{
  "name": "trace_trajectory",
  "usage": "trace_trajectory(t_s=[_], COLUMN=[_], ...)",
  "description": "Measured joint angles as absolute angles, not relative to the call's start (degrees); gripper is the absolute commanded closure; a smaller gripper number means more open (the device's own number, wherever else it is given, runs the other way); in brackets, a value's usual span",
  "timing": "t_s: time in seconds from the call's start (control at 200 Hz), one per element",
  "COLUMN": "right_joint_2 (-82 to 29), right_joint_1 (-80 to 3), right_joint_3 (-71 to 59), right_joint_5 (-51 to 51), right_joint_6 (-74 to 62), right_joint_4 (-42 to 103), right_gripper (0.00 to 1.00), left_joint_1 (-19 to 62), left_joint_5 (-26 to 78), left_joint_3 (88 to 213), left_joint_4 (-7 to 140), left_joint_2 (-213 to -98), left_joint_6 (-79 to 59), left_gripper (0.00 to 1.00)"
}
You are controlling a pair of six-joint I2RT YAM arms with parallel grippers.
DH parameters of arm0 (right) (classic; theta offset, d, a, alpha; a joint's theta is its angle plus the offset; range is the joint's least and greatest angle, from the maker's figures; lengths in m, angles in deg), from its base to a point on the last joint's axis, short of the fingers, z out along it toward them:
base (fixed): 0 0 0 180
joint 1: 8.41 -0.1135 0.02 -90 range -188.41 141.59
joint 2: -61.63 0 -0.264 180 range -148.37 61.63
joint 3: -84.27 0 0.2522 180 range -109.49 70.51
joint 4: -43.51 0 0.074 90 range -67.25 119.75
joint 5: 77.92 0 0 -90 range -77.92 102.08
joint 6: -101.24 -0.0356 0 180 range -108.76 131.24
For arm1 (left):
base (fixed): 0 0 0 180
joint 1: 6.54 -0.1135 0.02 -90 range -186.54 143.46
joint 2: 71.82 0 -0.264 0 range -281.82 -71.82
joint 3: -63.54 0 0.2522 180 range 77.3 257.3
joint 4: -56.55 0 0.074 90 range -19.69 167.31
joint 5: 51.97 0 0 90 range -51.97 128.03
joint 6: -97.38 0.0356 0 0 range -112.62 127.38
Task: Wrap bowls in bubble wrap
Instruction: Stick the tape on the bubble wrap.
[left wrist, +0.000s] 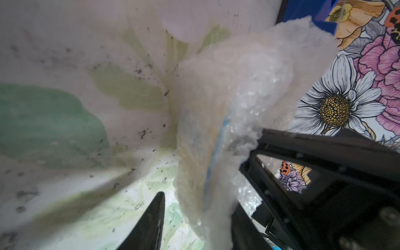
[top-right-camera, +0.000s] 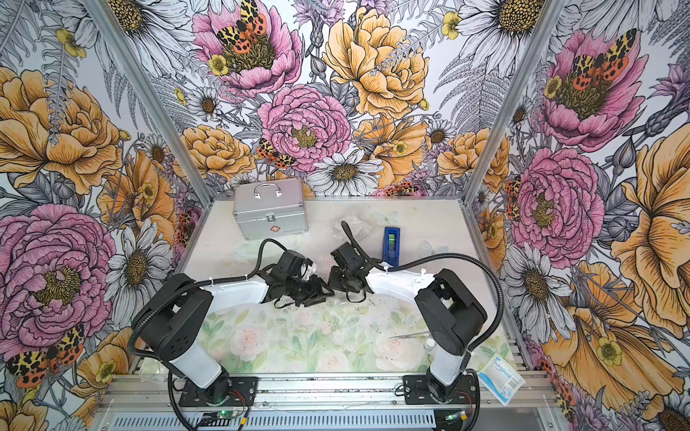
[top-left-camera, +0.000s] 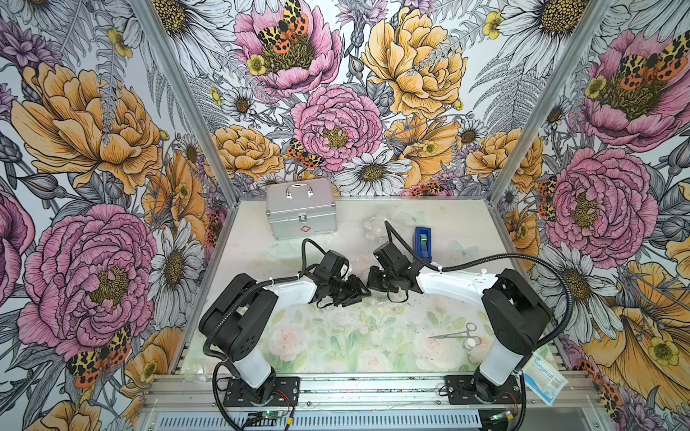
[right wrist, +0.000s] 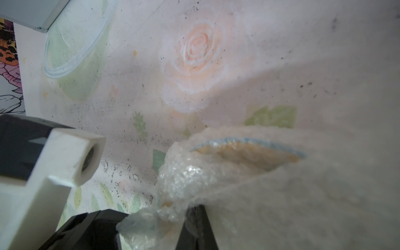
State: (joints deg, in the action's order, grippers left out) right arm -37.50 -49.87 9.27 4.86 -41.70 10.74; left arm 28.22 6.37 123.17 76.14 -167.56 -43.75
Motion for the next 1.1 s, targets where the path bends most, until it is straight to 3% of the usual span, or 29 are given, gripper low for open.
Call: trace_trajectory(t_s=[0.095,0.275,0.325,0.425,0.75,1.101], right_joint_2=[-36.7,-33.7,-33.0,-31.1,-25.9,-37.0], right_joint_1=[-49.9,-50.0,-50.0,-50.3,-54.0,-52.0], right_joint_3=[9.4,9.1,8.5,7.4,7.3,9.1], right_joint_5=[5.5,8.4,9.2,11.0,13.4,13.3], right_joint_6=[-41.3,-39.1,-38.3,-36.8,-34.4,-34.5], right_joint_4=[10.8,9.2,8.1,6.3,3.3,4.7], right_gripper=[0.62,0.57,0.46,0.45,0.90,0.99], left_joint_1=[28.2,28.2,28.2,28.2,28.2,28.2], left_joint_5=[6.0,6.0,6.0,6.0,6.0,6.0], left_joint_3=[123.2,123.2,123.2,123.2,123.2,123.2], left_joint_4=[75.5,75.2,75.2,75.2,75.2,75.0], left_joint_2=[-168.1,-168.1,-168.1,-168.1,-168.1,-168.1], left_joint_6=[-43.9,-43.9,-43.9,-43.9,-43.9,-43.9], left_gripper=[0.61,0.62,0.62,0.62,0.62,0.63])
